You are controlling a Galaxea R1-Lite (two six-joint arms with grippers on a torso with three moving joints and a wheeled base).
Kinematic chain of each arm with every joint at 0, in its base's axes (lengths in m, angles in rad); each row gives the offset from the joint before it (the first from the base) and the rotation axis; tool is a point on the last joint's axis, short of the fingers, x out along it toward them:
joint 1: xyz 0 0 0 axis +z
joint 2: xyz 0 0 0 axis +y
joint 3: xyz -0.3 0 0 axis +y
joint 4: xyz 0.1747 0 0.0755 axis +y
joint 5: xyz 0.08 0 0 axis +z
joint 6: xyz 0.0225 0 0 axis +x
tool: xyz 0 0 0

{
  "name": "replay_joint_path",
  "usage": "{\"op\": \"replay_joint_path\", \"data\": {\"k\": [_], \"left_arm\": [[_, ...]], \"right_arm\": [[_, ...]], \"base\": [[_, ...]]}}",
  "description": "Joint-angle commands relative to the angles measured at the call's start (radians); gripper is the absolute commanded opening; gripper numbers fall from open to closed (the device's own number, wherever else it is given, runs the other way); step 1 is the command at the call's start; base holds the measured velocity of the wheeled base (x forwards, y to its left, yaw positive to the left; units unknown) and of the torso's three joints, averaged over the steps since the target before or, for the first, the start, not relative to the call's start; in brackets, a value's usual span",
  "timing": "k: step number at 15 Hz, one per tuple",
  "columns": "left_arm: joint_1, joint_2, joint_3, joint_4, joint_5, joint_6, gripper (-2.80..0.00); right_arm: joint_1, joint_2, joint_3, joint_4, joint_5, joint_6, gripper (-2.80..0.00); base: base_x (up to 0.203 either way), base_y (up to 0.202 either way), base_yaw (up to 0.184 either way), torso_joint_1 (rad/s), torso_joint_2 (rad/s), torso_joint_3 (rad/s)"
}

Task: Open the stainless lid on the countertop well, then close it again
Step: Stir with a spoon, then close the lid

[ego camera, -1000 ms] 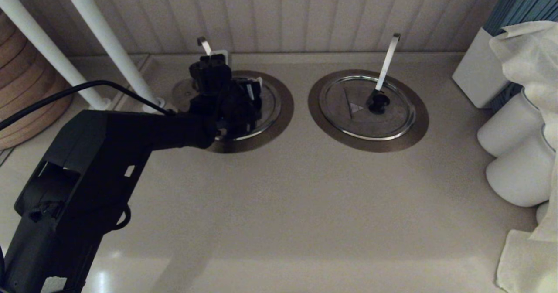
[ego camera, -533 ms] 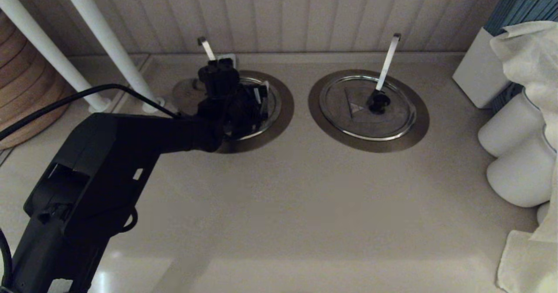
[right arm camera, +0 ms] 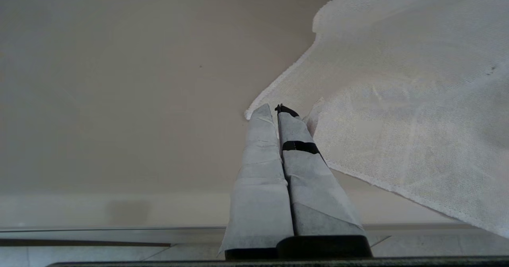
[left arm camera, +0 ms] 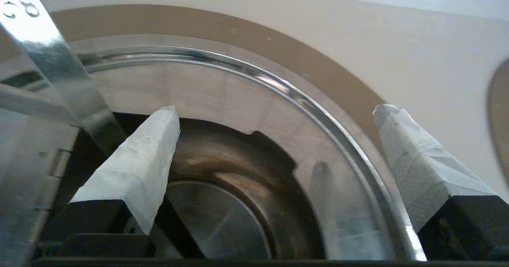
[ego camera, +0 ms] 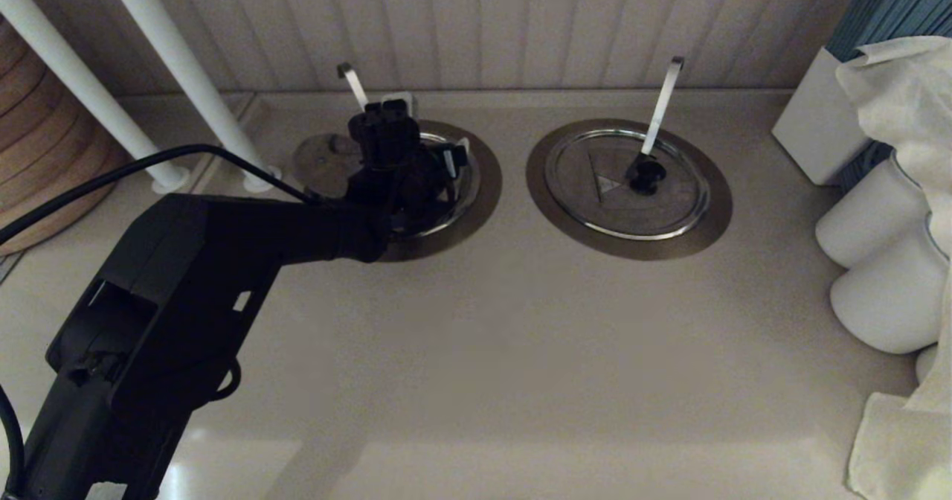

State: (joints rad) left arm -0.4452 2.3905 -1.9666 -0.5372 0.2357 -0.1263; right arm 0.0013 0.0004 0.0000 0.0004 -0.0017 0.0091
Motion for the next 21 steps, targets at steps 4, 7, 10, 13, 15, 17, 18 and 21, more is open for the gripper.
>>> {"op": "replay_joint_path", "data": {"k": [4, 7, 10, 13, 15, 17, 18, 21], "left_arm": [[-0.021, -0.008, 0.006, -0.003, 0.008, 0.001, 0.00], [-0.019, -0.123, 0.040, -0.033, 0.032, 0.002, 0.00], [-0.017, -0.275, 0.097, 0.085, 0.066, 0.001, 0.00], [0.031, -0.371, 0.088, 0.238, 0.212, -0.057, 0.00], [0.091, -0.419, 0.114, 0.411, 0.264, -0.251, 0.00], [0.202, -0.458, 0.165, 0.537, 0.241, -0.453, 0.00], [0.238, -0.475, 0.185, 0.574, 0.177, -0.565, 0.00], [0.337, -0.480, 0.230, 0.613, -0.111, -0.814, 0.00]], "right_arm": [[0.000, 0.000, 0.000, 0.000, 0.000, 0.000, -2.80], [0.000, 0.000, 0.000, 0.000, 0.002, 0.000, -2.80], [0.000, 0.000, 0.000, 0.000, 0.000, 0.000, -2.80], [0.000, 0.000, 0.000, 0.000, 0.000, 0.000, -2.80], [0.000, -0.002, 0.000, 0.000, 0.000, -0.003, -2.80], [0.000, -0.002, 0.000, 0.000, 0.000, -0.001, -2.80], [0.000, 0.000, 0.000, 0.000, 0.000, -0.001, -2.80], [0.000, 0.000, 0.000, 0.000, 0.000, 0.000, -2.80]], "base": [[0.000, 0.000, 0.000, 0.000, 0.00, 0.000], [0.000, 0.000, 0.000, 0.000, 0.00, 0.000], [0.000, 0.000, 0.000, 0.000, 0.00, 0.000], [0.000, 0.000, 0.000, 0.000, 0.00, 0.000], [0.000, 0.000, 0.000, 0.000, 0.00, 0.000], [0.000, 0.000, 0.000, 0.000, 0.00, 0.000], [0.000, 0.000, 0.000, 0.000, 0.00, 0.000], [0.000, 0.000, 0.000, 0.000, 0.00, 0.000]]}}
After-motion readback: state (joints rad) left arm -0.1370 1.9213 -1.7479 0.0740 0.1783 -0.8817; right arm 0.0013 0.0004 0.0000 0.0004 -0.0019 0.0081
